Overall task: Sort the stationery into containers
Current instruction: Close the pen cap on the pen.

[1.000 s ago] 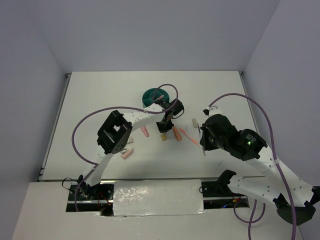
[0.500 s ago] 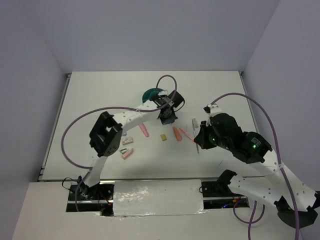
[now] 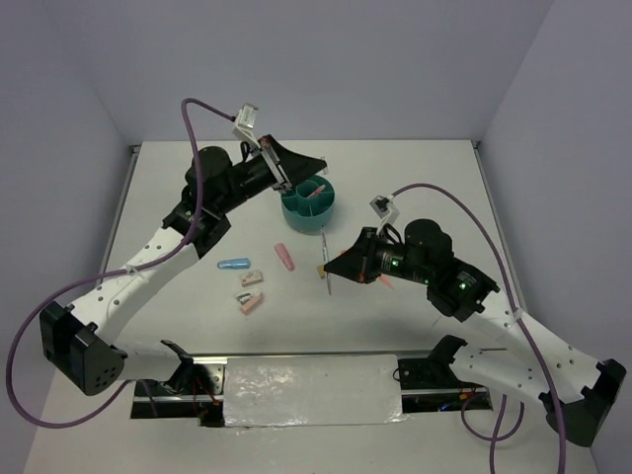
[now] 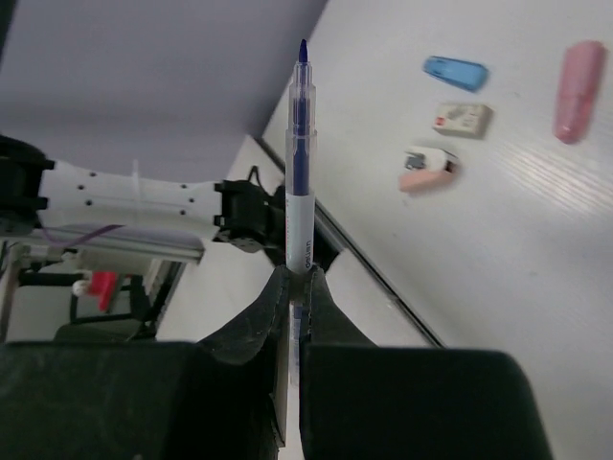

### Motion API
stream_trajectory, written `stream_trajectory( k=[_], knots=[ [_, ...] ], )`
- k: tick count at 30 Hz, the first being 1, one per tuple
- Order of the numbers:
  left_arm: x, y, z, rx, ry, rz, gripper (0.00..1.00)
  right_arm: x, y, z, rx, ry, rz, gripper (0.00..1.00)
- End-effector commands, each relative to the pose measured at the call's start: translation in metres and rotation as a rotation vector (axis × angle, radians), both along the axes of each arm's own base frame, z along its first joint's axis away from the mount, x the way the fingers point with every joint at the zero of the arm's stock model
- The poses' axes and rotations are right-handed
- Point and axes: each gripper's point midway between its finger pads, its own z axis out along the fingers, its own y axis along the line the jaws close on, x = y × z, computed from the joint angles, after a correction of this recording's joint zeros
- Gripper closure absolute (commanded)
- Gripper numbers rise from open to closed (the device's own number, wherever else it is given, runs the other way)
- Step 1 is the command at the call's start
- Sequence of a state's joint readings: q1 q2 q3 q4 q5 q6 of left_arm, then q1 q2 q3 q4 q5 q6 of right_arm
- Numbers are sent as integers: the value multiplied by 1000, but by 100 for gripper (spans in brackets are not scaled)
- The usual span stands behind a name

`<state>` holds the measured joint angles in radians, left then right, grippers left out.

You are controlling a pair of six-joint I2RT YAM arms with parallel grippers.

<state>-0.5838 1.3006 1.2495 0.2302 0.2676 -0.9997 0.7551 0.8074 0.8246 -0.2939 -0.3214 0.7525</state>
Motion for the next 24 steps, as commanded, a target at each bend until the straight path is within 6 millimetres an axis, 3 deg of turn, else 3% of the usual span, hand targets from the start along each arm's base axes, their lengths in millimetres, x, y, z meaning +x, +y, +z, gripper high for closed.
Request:
stream_trajectory(
  k=[1,4,10,16,24],
  knots=[
    [-60,-7,59,-81,-252,-269,100,-8,25,72,210,-132,125,100],
    [-73,-2,66,-54,-289,-294,100,-5,34,79,196,-158,141,100],
    [-81,14,70,-20,-328,-245,100,-1,30,93,215,-217,105,100],
    [-78,23,66,14,-318,-215,100,3,22,97,186,-255,55,100],
    [-66,29,61,43,-283,-150,100,-11,23,118,220,-336,129,100]
  ],
)
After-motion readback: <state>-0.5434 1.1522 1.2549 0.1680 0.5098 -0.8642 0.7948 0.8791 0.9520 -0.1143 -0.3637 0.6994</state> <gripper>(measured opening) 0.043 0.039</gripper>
